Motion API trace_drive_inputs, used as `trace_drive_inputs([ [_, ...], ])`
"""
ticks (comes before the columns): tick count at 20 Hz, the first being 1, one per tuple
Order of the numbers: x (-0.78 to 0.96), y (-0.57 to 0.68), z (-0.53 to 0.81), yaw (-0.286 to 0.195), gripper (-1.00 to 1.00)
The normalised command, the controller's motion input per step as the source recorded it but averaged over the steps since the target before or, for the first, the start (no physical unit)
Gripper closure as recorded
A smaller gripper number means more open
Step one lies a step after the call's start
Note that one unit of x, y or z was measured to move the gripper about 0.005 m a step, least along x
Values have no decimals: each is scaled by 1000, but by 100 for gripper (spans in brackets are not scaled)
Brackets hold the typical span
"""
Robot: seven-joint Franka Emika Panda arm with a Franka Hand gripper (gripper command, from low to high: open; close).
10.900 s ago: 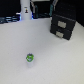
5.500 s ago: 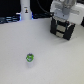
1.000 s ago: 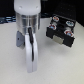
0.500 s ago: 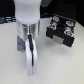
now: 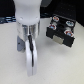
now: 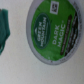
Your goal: Open the kcup holder, insert the kcup into the holder, and close the kcup holder
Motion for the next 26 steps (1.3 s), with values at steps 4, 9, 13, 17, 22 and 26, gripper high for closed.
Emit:
trace_drive_inputs([
  [4,16,19,-95,-9,100],
  [9,-7,34,-78,-3,100],
  [13,25,271,440,-7,100],
  [17,24,432,766,12,100],
  [22,20,487,798,74,100],
  [26,20,473,759,82,100],
])
